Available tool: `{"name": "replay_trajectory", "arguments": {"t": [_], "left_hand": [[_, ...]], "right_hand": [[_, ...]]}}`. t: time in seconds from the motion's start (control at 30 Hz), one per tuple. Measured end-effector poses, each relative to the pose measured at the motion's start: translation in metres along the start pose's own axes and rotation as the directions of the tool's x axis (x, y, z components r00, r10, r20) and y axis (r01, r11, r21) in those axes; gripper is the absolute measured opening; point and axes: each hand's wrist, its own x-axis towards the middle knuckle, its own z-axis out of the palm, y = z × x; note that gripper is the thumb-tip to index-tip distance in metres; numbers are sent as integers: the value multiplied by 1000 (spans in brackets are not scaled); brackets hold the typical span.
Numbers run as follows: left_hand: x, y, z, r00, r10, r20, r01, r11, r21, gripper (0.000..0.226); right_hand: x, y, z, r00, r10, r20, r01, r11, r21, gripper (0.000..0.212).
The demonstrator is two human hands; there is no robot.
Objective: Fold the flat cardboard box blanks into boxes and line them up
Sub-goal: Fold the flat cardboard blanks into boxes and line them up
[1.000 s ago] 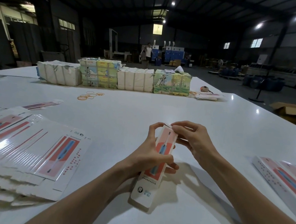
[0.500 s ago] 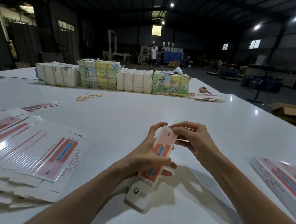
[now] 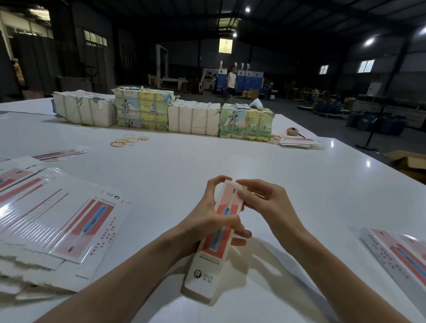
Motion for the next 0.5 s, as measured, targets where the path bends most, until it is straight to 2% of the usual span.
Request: {"name": "replay_trajectory", "arguments": {"t": [0.3,0.5], "left_hand": [[-8,9,4,999,6,46,-6,1000,-3,89],[-13,7,11,1000,20,4,-20,999,-27,85]], "right_hand": [[0,0,-5,1000,-12,-20,14,998,67,15],[-1,9,2,998,-22,-62,24,999,35,14]]}}
